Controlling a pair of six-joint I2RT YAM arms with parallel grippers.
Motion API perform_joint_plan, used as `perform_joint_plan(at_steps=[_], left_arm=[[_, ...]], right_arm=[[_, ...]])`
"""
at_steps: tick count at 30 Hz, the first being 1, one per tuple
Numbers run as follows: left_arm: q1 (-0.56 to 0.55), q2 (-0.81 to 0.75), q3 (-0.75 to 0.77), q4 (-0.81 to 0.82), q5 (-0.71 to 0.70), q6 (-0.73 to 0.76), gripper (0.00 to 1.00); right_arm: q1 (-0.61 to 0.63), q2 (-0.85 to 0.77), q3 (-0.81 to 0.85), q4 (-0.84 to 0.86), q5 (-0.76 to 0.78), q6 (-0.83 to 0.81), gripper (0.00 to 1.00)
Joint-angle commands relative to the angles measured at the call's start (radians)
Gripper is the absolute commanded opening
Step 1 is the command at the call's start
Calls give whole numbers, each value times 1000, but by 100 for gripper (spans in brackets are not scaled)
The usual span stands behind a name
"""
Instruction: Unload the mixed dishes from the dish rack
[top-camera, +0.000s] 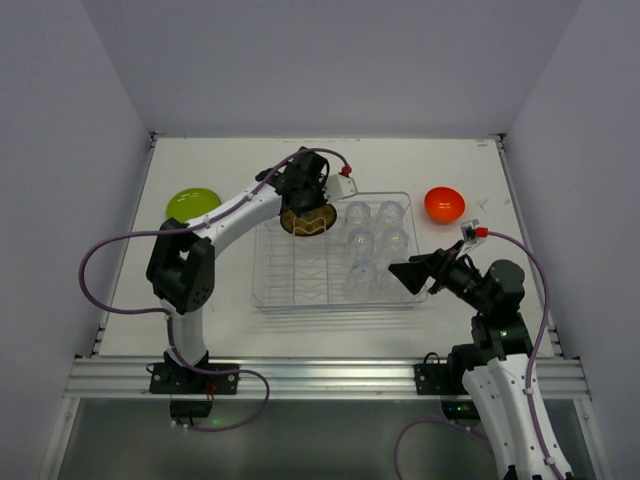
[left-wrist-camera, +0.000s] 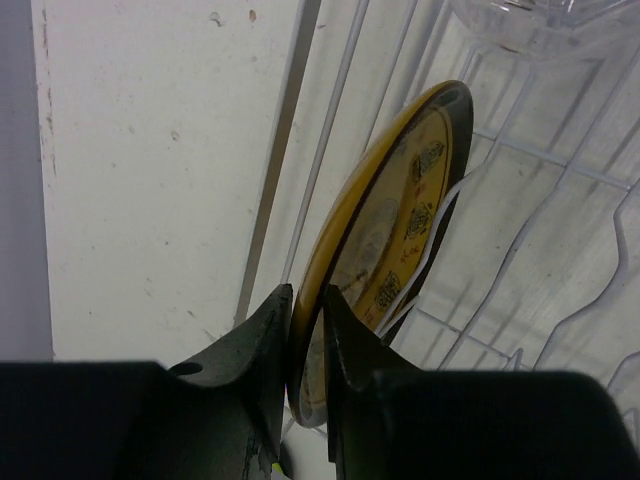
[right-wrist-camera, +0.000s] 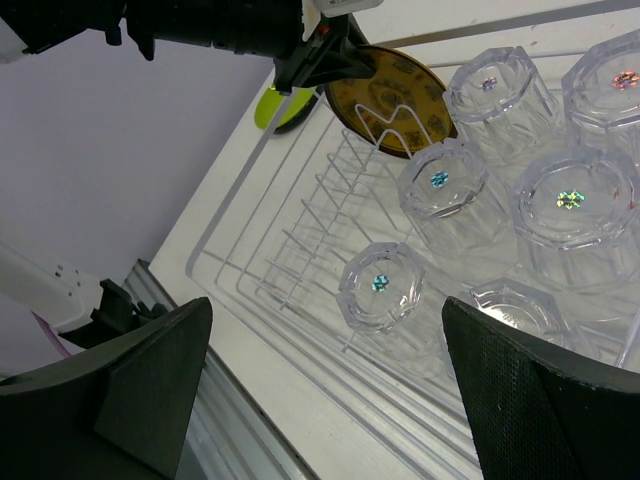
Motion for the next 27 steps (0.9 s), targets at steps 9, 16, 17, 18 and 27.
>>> perform_joint_plan(at_steps=[9,16,17,18,27], left_arm=[[-23,-106,-61,95,-38,92,0],[-35,-216,-102,126,-47,119,0],[-35,-245,-108,130,-44,123,0],[-38,-261,-114,150,-44,121,0],[-38,-497,-248,347,-93,57,0]], right_arm=[[3,13,-7,53,-21,1,99],[3,3,-7,53,-24,1,99],[3,2,-7,53,-22,1,99],[3,3,-7,53,-22,1,99],[3,-12,-7,48,-10,-2,99]])
